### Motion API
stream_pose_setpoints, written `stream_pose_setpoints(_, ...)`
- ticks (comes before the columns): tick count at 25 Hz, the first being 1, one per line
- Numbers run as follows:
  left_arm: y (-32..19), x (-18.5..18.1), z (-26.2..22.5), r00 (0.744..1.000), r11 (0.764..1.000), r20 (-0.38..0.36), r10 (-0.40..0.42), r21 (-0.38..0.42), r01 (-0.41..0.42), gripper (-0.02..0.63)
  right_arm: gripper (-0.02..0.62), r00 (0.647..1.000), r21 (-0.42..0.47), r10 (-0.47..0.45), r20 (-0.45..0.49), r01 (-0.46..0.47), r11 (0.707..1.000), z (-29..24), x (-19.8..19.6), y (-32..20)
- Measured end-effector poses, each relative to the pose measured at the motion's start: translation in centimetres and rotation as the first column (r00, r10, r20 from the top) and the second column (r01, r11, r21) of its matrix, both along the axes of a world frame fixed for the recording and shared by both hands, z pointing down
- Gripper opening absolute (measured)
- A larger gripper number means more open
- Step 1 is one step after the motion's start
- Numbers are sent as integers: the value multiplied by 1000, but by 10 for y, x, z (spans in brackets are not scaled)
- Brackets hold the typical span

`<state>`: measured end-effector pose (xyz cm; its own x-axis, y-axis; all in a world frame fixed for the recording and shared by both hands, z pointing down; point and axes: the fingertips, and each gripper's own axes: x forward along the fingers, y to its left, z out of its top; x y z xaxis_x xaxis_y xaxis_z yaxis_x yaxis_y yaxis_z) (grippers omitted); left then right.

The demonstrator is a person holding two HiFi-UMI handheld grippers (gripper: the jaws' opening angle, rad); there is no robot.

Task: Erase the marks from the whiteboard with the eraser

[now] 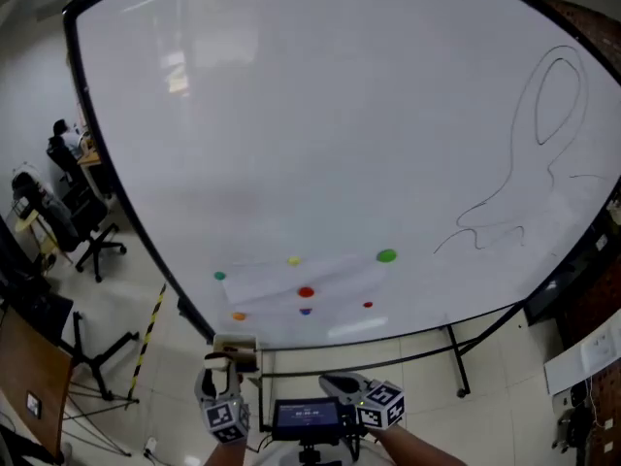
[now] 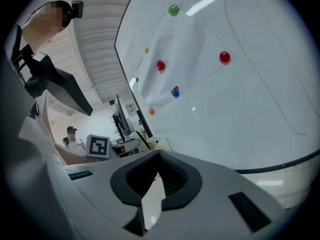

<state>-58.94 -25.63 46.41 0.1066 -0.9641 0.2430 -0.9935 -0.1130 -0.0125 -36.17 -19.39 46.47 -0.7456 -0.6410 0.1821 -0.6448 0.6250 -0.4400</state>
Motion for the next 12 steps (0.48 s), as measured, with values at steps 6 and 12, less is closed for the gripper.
stream_pose_setpoints(6, 9, 25, -69, 982, 973, -22, 186, 147, -180, 249, 18, 997, -10, 79, 14, -79, 997, -3, 22, 24)
stream_pose_setpoints(12, 17, 72, -86, 903, 880, -32, 428, 243, -408, 251, 18, 983, 60, 184, 21, -185, 981, -13, 48, 22)
